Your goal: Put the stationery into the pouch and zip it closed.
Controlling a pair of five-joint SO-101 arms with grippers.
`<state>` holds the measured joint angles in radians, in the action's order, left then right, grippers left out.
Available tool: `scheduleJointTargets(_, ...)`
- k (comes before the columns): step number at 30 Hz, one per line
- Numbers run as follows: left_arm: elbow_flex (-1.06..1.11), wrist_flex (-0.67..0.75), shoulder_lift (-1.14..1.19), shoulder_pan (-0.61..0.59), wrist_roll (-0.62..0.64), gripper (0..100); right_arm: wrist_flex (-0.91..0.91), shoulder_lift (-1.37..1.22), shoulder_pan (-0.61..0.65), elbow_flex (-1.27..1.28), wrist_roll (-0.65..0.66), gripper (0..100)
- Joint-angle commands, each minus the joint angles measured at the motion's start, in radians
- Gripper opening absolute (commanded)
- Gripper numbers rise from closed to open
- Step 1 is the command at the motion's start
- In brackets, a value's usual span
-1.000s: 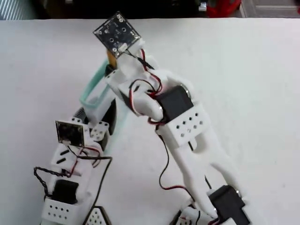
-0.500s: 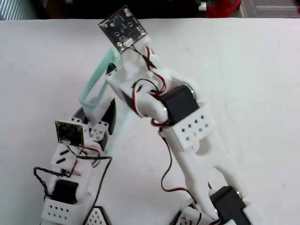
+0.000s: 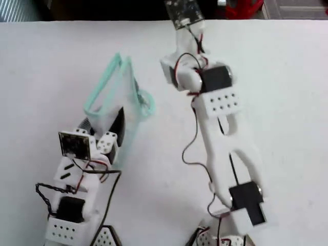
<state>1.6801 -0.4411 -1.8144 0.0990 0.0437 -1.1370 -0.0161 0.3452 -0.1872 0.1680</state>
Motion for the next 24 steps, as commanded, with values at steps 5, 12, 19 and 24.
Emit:
scheduleJointTargets(5,-0.017,0.005,-0.015,-0.008,-0.048,5,0.154,-0.137,-0.010,0.066,0.014,24.0)
scheduleJointTargets(12,-0.026,0.006,-0.015,0.002,-0.087,2,0.255,-0.183,0.002,0.209,0.187,20.8)
scheduleJointTargets(19,-0.094,0.005,-0.015,0.038,-0.087,2,0.306,-0.147,-0.067,0.287,0.189,22.7)
scheduleJointTargets(24,-0.203,-0.025,-0.015,0.085,-0.080,2,0.306,0.085,-0.111,0.387,0.212,23.9)
